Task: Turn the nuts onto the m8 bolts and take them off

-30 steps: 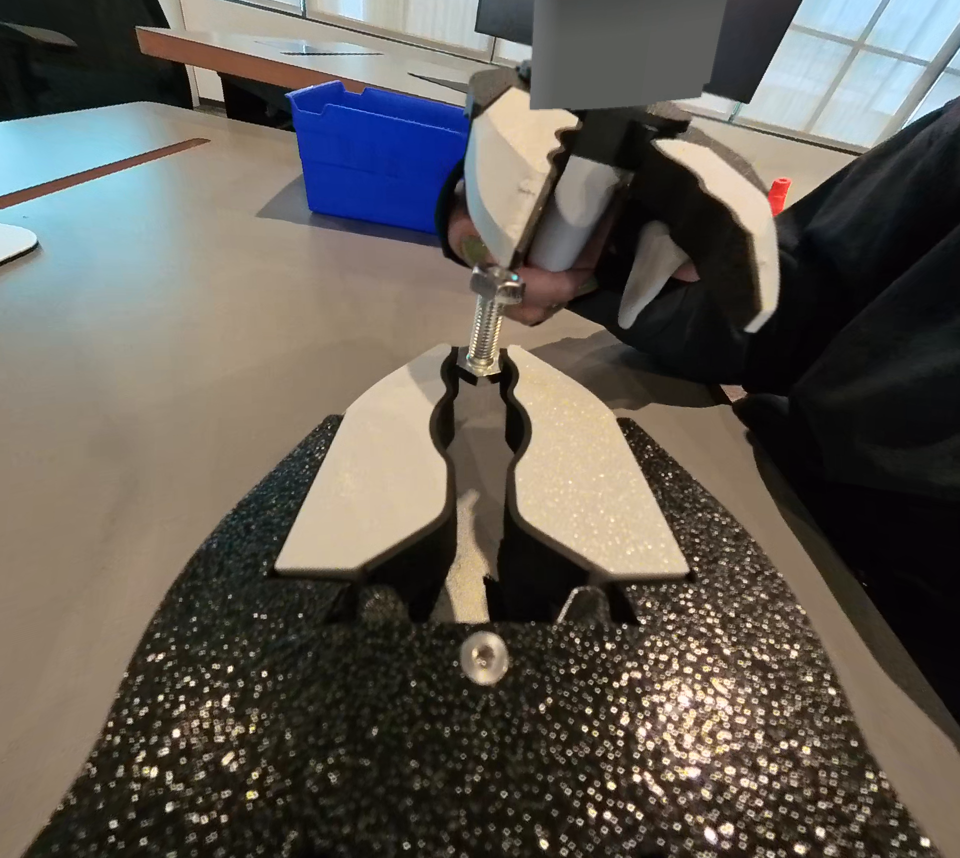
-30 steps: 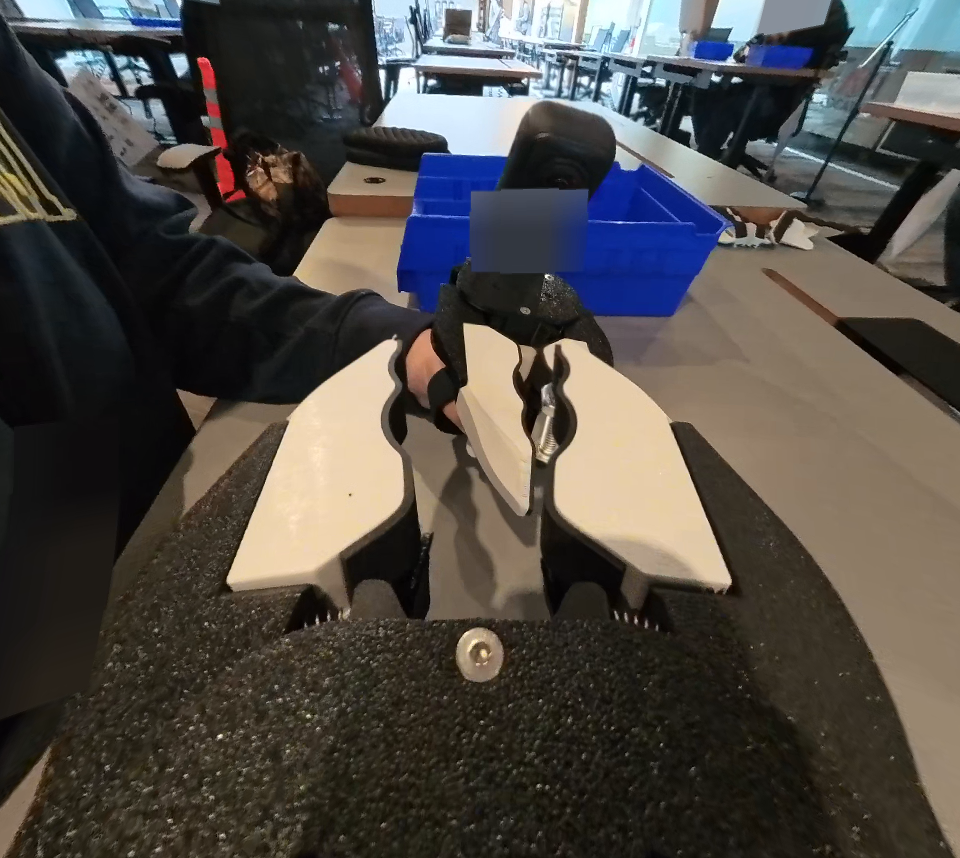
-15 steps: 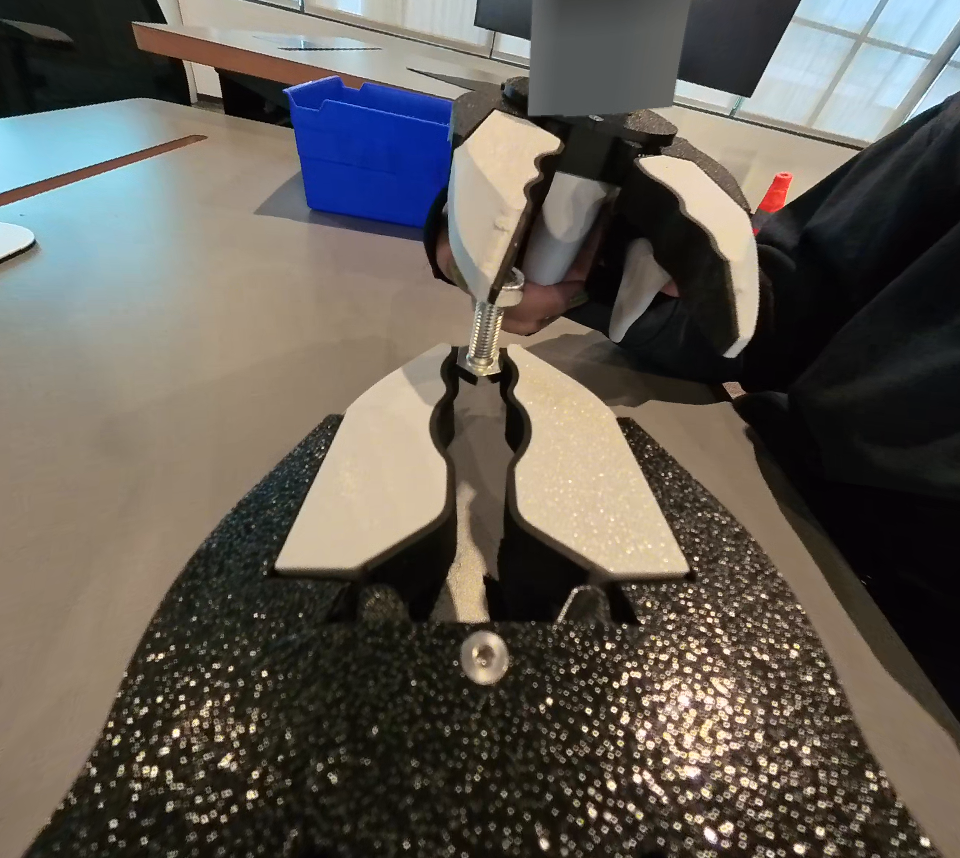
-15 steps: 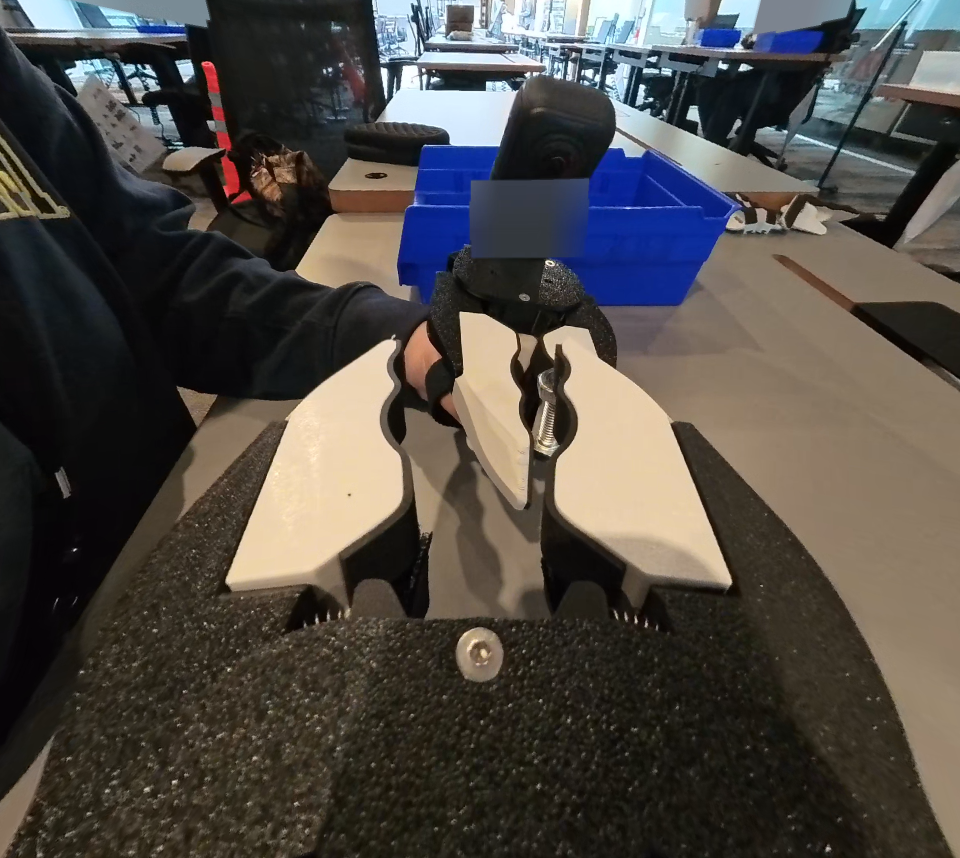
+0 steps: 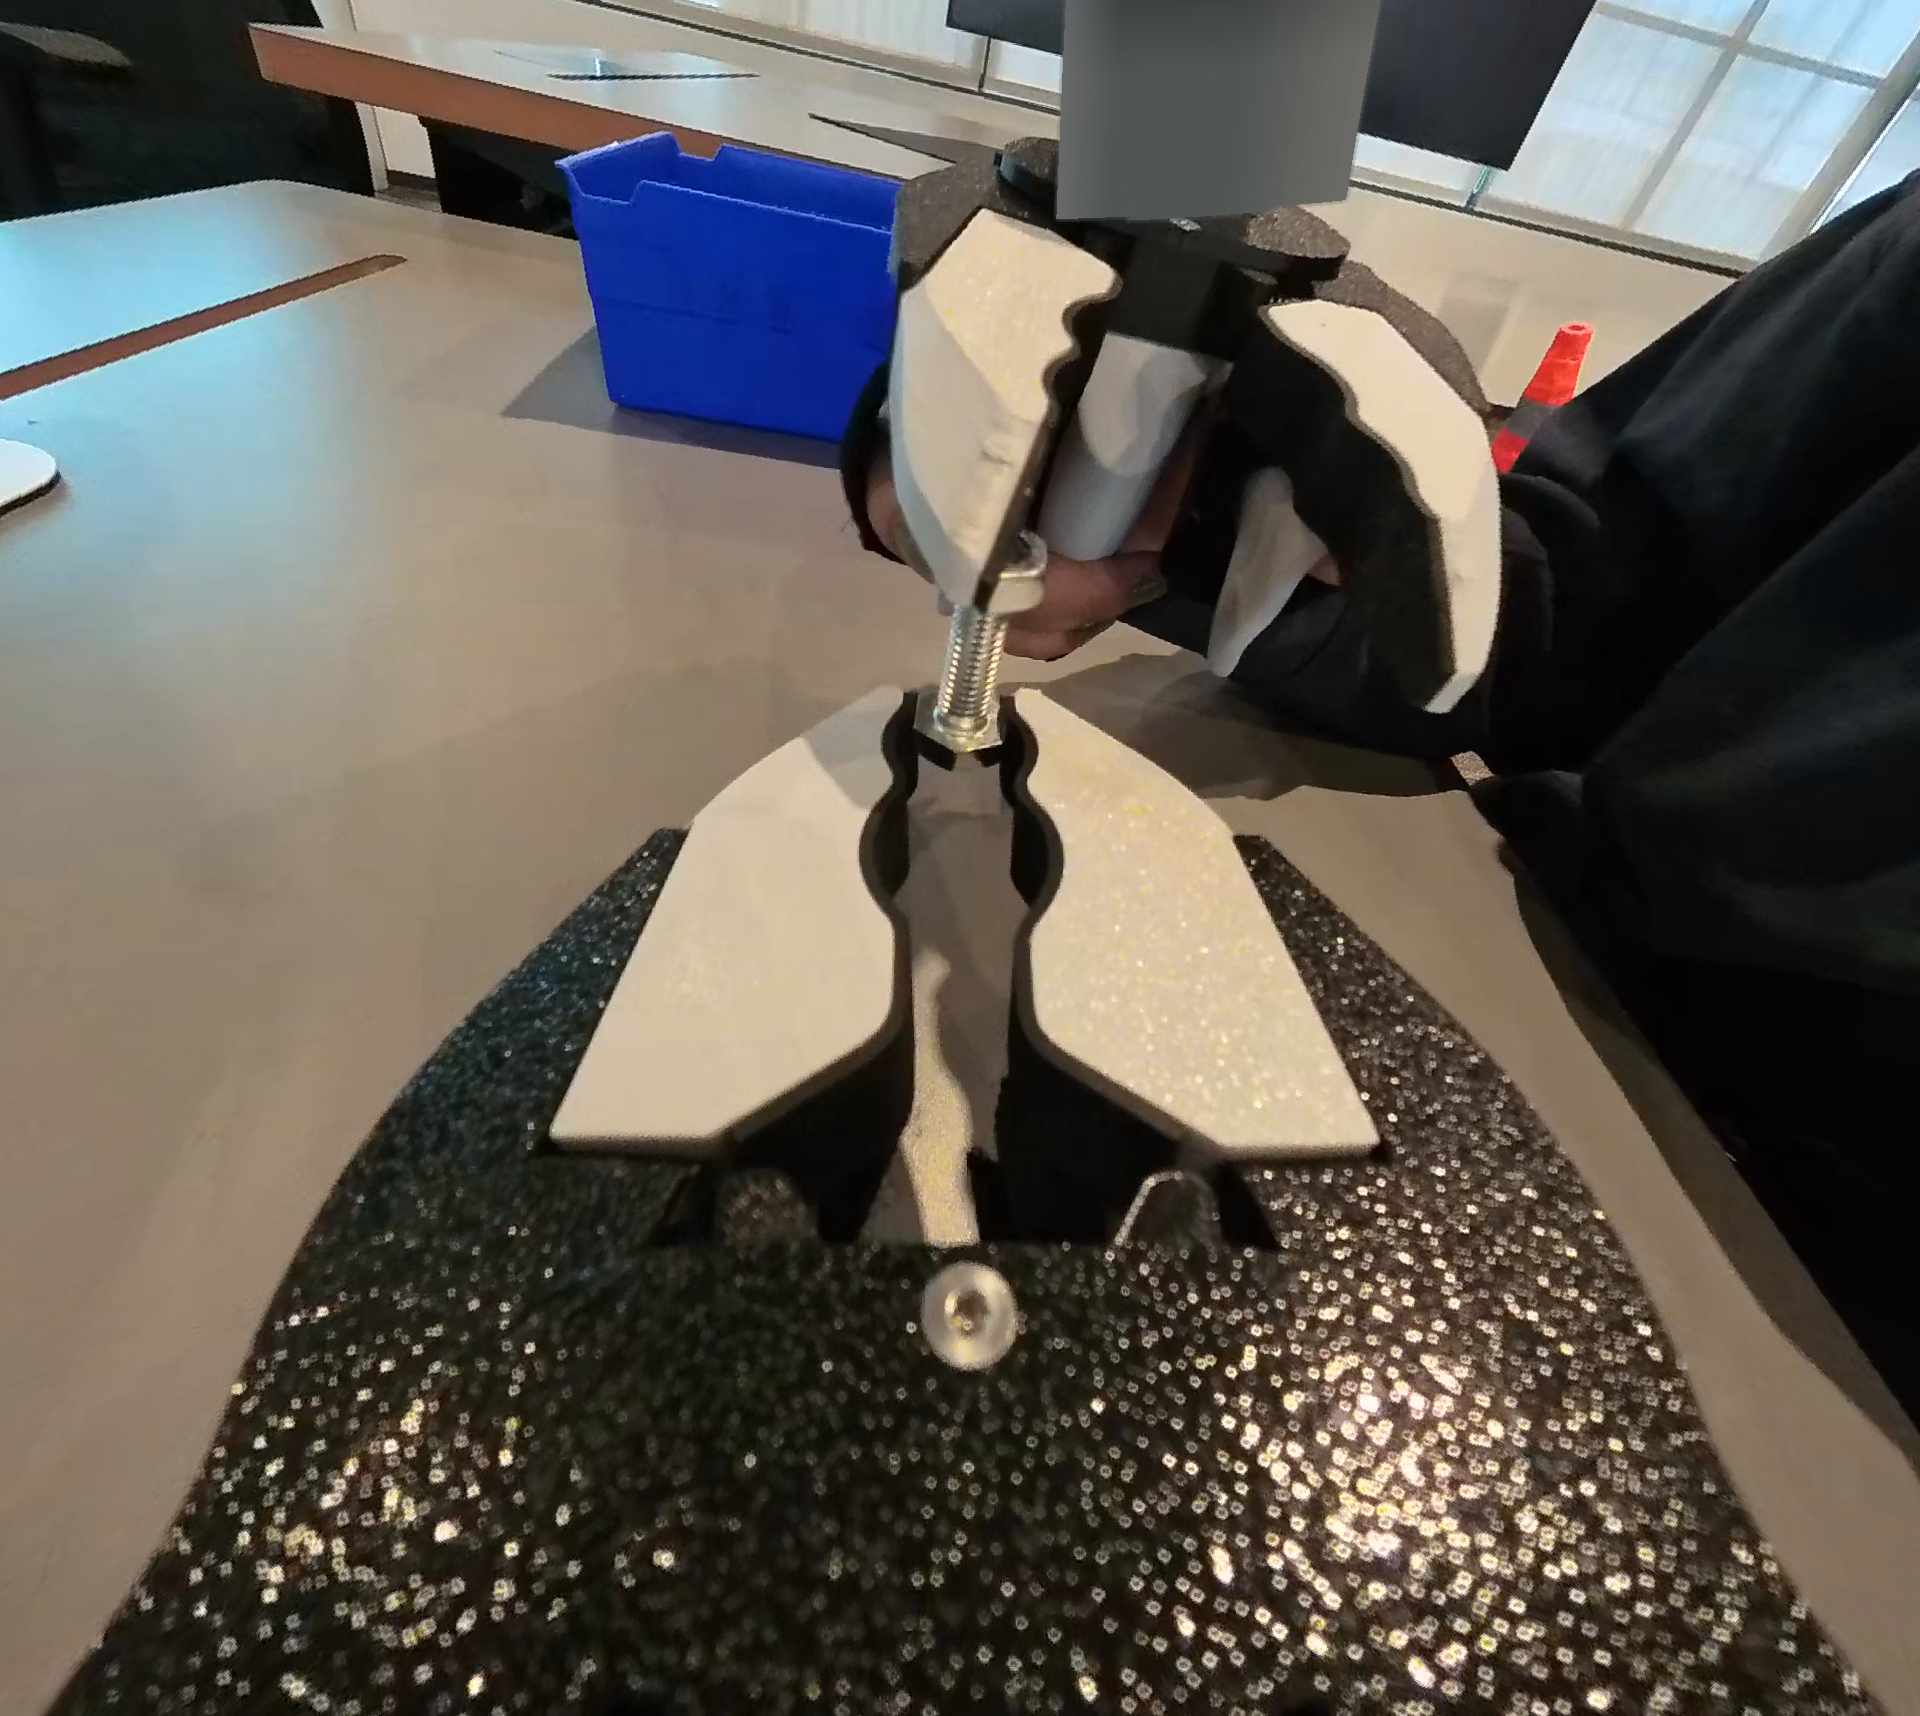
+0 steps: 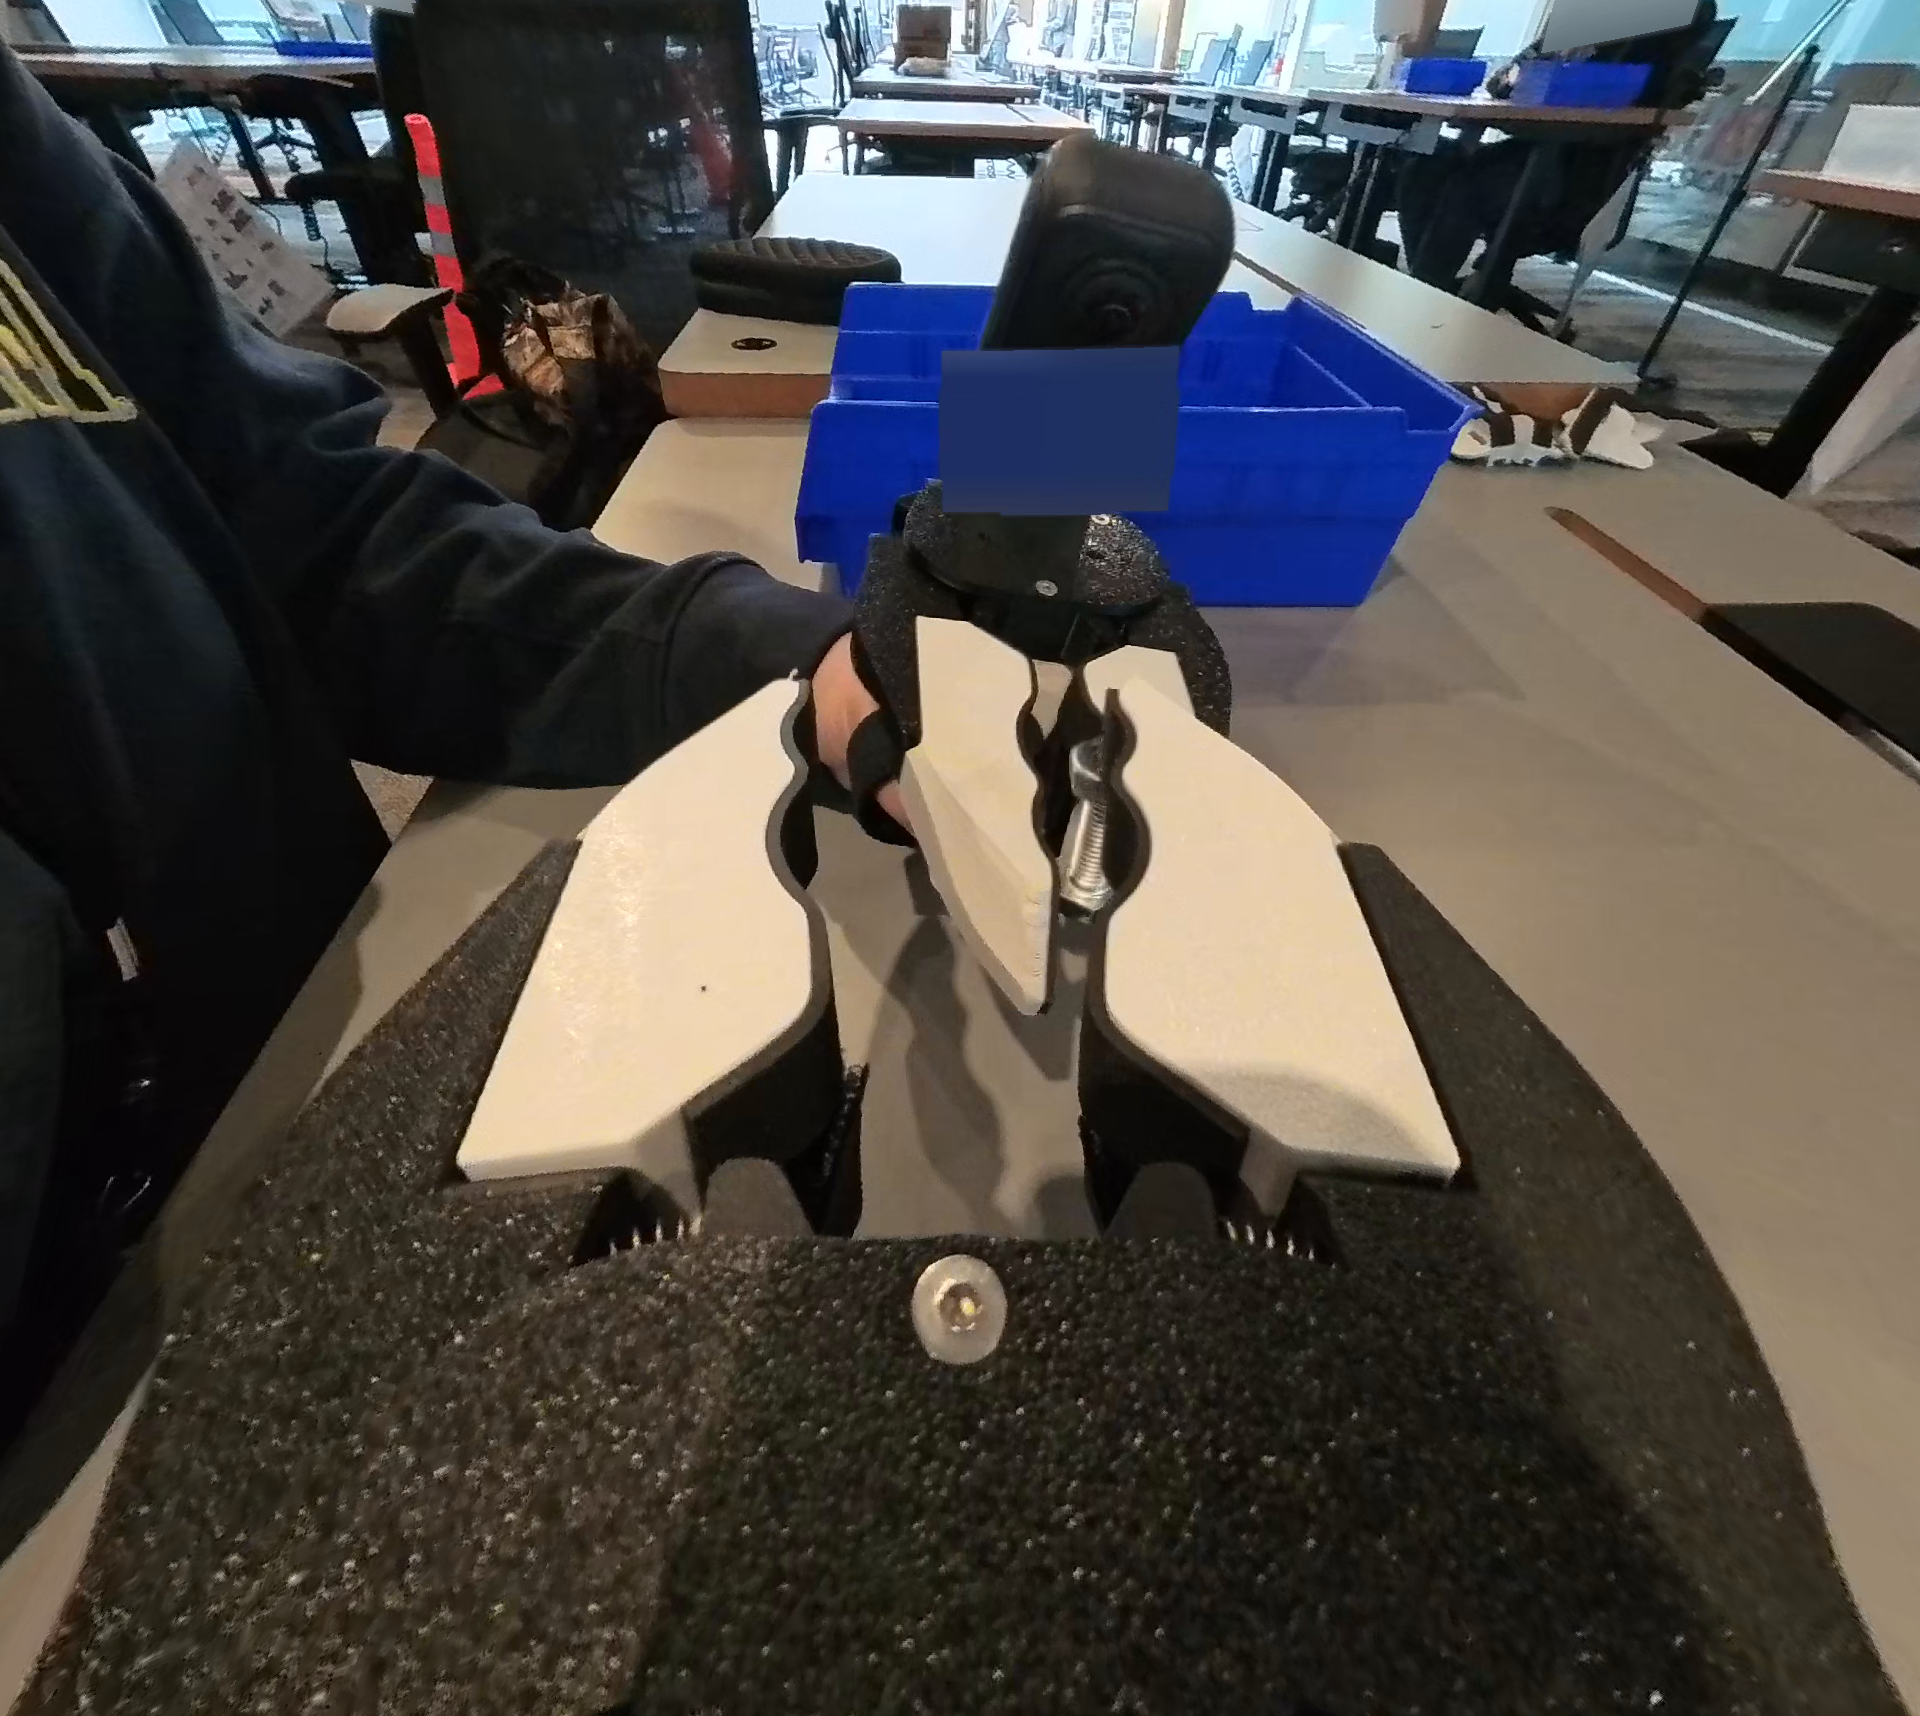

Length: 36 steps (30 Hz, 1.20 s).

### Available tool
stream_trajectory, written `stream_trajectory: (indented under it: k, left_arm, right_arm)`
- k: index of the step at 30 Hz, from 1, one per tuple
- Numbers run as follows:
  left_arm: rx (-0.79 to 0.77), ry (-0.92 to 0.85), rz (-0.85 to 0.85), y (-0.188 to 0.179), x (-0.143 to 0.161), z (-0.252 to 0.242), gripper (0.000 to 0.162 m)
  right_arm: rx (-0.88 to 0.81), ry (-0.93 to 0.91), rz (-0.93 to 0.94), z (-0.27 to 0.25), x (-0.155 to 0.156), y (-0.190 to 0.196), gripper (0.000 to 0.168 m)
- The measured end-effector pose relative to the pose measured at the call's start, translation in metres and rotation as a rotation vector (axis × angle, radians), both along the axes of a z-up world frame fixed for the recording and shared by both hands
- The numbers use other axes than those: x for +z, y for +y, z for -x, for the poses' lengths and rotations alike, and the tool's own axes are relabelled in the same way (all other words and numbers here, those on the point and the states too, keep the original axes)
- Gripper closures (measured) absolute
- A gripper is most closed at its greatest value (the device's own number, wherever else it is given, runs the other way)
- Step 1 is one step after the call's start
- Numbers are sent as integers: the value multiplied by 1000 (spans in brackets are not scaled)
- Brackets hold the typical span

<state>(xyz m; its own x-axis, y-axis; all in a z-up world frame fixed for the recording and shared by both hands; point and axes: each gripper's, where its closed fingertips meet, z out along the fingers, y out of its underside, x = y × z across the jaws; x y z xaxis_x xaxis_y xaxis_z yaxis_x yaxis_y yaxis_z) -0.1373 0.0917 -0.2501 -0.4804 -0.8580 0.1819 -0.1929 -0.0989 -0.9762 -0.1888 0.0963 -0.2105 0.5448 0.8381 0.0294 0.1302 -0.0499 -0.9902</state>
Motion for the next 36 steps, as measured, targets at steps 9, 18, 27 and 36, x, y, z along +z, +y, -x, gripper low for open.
stream_trajectory:
  k: [9,18,27,36]
  left_arm:
    - [-1,2,-2,0,0,0,147]
    - [0,-3,6,1,0,0,148]
    - [57,-28,21,8,4,-1,148]
    - [516,-185,11,82,29,19,147]
  right_arm:
    - [-3,-2,-5,0,0,0,118]
    - [-79,18,-91,-14,10,0,115]
    - [-135,19,-77,-27,5,5,118]
    - [-343,-273,140,-50,-69,35,127]
